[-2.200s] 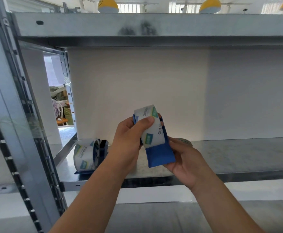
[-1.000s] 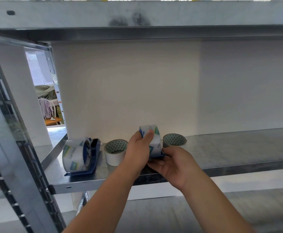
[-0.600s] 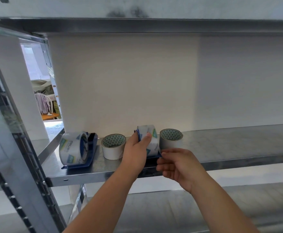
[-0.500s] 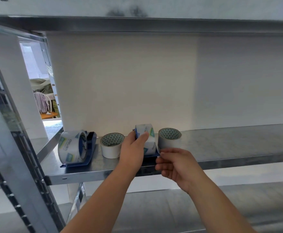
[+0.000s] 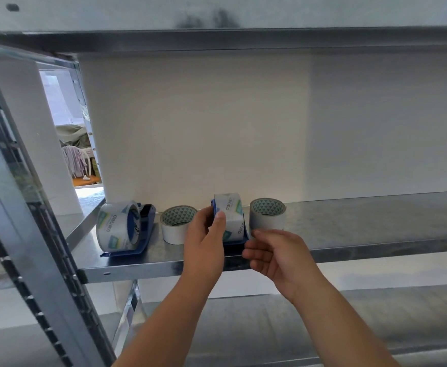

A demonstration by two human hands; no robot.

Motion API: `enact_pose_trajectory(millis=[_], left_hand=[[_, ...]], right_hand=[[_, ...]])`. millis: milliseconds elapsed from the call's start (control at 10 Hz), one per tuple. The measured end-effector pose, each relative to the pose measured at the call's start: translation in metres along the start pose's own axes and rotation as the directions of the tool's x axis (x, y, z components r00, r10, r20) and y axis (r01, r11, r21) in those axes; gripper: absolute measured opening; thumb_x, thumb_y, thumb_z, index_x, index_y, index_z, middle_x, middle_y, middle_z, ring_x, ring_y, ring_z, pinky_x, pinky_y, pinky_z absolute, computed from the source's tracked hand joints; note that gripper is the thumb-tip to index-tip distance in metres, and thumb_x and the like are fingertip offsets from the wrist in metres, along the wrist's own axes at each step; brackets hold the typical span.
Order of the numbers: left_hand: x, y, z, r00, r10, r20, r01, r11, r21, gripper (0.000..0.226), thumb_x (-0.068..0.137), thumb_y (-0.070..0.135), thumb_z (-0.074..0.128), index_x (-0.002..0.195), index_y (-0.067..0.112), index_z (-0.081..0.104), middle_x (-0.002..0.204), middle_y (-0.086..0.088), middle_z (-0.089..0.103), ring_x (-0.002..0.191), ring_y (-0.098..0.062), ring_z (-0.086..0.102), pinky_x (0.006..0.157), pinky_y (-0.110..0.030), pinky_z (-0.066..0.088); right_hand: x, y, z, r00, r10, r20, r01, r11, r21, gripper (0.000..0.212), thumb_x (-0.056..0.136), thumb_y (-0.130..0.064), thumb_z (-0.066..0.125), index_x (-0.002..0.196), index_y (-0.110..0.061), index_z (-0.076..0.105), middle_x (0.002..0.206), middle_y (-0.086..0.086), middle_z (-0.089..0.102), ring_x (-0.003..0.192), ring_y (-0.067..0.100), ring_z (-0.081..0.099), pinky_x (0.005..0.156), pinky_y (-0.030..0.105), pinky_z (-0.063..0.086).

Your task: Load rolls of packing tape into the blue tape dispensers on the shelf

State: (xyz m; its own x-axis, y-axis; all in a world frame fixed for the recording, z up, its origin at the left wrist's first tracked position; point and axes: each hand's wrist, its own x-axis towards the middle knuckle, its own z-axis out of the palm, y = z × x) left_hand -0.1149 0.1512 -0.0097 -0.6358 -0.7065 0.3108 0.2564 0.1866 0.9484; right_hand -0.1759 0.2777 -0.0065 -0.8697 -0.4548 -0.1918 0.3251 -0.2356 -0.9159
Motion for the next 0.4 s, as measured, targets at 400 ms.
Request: enact_pose_trajectory(millis=[400], left_hand=[[-0.032,0.012,-0.003,0.964,0.161,-0.214,-0.164,0.986,0.000,0.017,0.103,0.011,0.055,0.117,0.014,0.063,0.105,0.008,0.068,0.087,0.012,0.065,0.076,-0.010,0.053]], right_hand=[[-0.010,-0.006,-0.012,0.993,-0.060,0.101,0.044,0.987,0.152,0.014,0.097,-0.008,0.061,0.105,-0.001,0.070,0.073,0.016,0.072,0.058,0.025,0.069,0.049,0.032,0.055]])
